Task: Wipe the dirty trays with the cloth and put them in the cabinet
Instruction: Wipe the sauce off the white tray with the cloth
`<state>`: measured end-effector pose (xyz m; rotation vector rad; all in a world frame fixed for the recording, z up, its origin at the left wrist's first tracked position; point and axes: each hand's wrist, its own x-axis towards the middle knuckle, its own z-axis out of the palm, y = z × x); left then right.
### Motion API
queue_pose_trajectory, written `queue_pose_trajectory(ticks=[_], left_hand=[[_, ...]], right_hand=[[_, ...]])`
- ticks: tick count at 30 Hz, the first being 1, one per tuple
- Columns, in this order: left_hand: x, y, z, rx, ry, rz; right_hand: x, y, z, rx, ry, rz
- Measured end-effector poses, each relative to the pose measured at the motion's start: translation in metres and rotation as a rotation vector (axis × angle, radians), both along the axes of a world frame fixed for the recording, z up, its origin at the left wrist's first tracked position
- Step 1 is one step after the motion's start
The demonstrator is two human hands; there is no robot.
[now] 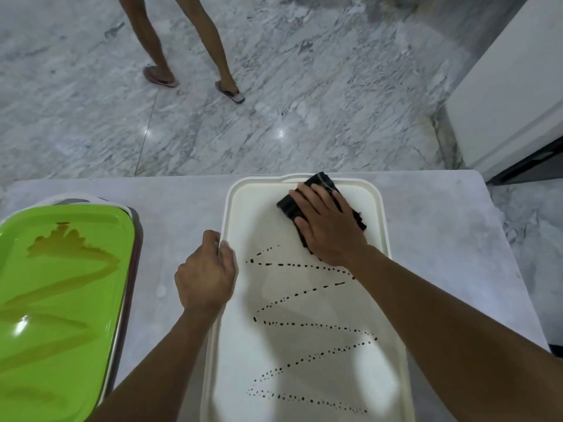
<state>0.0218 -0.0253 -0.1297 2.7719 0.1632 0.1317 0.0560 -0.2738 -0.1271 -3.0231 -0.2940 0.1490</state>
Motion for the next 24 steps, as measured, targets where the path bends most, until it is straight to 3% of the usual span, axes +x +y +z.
queue_pose_trajectory(ticks=[10, 19, 24], left_hand=[[0.002, 0.002, -0.003, -0.034, 0.029, 0.029], [0.001, 0.009, -0.006, -0.132, -0.032, 0.042], [0.000, 0.010, -0.002, -0.214, -0.038, 0.043]], right_hand=[[-0.027, -0.030, -0.001, -0.046, 0.061, -0.254], [-0.027, -0.019, -0.003, -0.028, 0.117, -0.309], [-0.034, 0.041, 0.006, -0.062, 0.077, -0.248]])
